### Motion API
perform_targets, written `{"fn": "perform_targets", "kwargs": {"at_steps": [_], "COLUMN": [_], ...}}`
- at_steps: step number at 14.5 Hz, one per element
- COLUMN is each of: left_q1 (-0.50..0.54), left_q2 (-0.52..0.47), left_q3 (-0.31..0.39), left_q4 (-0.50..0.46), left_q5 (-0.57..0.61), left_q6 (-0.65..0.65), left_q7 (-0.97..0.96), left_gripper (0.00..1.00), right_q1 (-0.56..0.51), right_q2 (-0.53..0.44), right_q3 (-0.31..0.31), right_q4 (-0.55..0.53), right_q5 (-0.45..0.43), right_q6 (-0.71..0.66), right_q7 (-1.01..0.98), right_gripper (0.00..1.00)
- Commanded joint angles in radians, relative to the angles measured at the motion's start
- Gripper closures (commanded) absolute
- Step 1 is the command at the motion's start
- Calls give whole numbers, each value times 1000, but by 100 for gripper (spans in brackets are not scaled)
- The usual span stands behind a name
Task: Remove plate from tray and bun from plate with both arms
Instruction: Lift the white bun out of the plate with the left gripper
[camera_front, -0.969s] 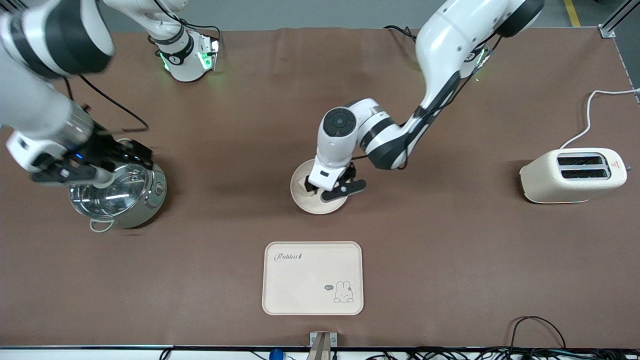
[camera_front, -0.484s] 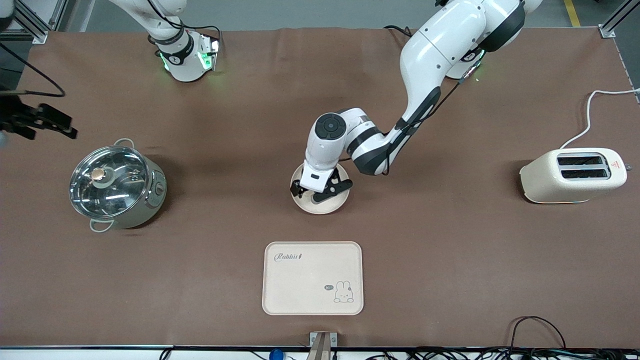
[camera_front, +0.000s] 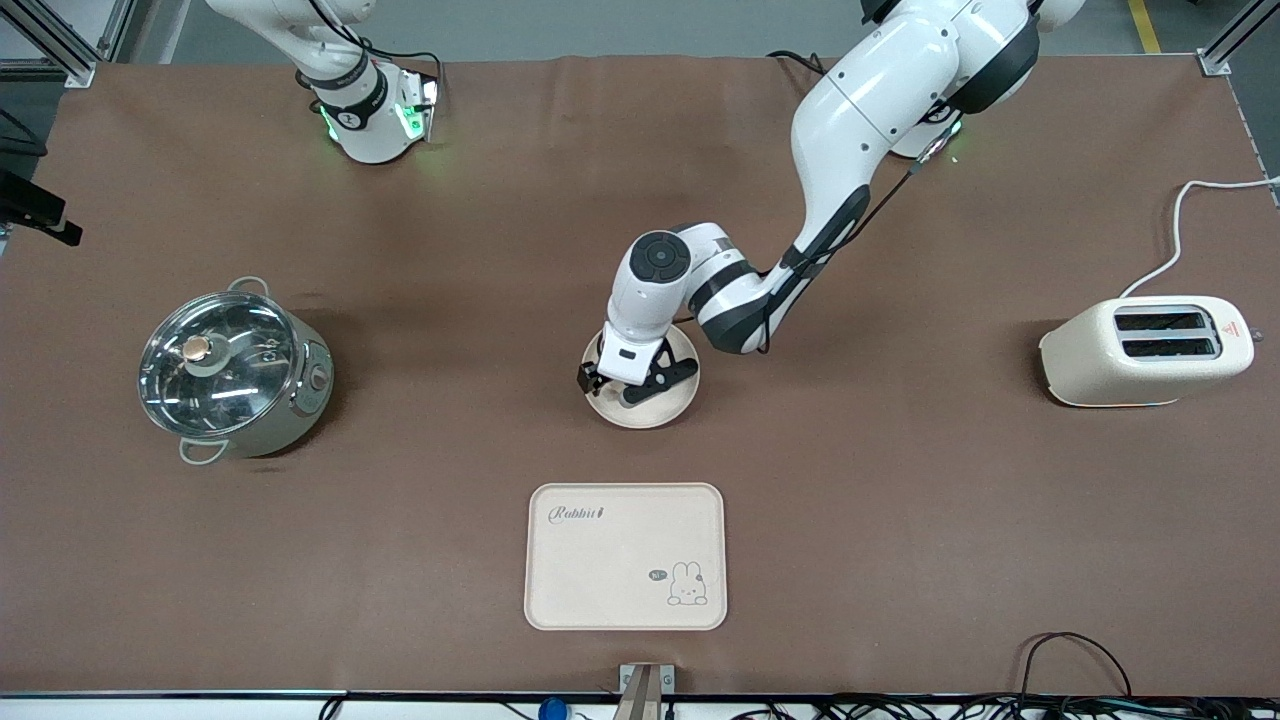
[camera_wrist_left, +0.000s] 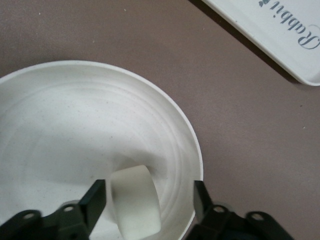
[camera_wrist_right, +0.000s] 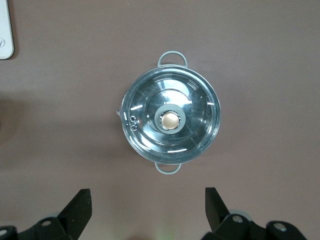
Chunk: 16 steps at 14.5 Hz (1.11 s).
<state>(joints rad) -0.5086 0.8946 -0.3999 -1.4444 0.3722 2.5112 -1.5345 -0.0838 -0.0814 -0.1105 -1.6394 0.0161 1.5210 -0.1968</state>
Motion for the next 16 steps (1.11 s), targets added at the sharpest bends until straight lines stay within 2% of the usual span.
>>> {"fn": "perform_targets", "kwargs": {"at_steps": [1, 6, 11, 13, 16], "left_q1": [-15, -44, -30, 20, 109], "left_q2": [4, 3, -22, -63, -111], "left_q3": [12, 36, 38, 27, -14], "left_q4": [10, 7, 13, 16, 19], "left_q5": [24, 27, 28, 25, 14], "left_q6": [8, 21, 11, -43, -124], "left_q7": [-41, -45, -38, -10, 144], "left_gripper": [70, 99, 100, 100, 100], "right_q1": [-42, 7, 10, 9, 1], "right_q2": [-18, -24, -24, -24, -23], "right_q3": [69, 75, 81, 91, 86], "right_q4": [20, 73, 70, 70, 78], "right_q5": [-22, -21, -19, -19, -16], "right_q6": [-63, -67, -81, -78, -77], "right_q7": [13, 43, 46, 48, 48], "right_gripper": [0, 0, 0, 0, 0]}}
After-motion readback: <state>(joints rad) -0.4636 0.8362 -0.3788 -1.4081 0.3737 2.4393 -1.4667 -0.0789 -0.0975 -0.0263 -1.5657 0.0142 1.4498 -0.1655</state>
